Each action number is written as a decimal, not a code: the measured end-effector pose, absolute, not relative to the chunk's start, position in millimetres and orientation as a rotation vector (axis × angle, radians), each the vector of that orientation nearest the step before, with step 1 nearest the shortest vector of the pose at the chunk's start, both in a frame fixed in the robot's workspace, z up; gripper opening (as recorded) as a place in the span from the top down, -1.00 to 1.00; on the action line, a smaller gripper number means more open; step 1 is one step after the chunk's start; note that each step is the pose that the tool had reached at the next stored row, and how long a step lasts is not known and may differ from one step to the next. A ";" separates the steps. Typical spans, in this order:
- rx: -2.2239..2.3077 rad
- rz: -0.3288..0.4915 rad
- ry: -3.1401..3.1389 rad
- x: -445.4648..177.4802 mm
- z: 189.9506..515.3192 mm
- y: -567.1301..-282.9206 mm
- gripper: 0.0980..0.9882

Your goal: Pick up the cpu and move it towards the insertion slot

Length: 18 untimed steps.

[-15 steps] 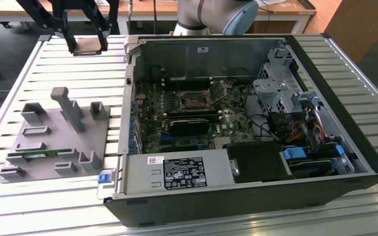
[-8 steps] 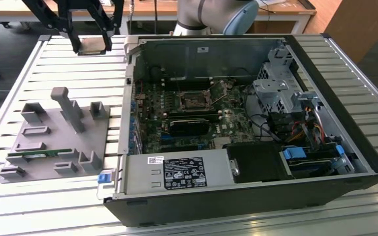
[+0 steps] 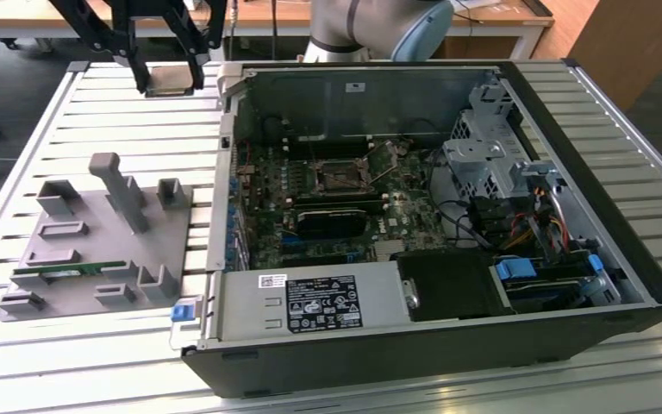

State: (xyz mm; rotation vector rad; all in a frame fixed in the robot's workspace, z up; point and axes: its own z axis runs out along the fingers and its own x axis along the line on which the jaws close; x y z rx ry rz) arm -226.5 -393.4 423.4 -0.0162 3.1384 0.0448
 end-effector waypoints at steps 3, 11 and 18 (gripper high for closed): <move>-0.016 0.045 3.138 -224.1 423.4 -393.3 0.00; -0.016 0.045 3.138 -218.4 423.4 -393.2 0.00; -0.016 0.045 3.138 -211.0 423.4 -393.2 0.00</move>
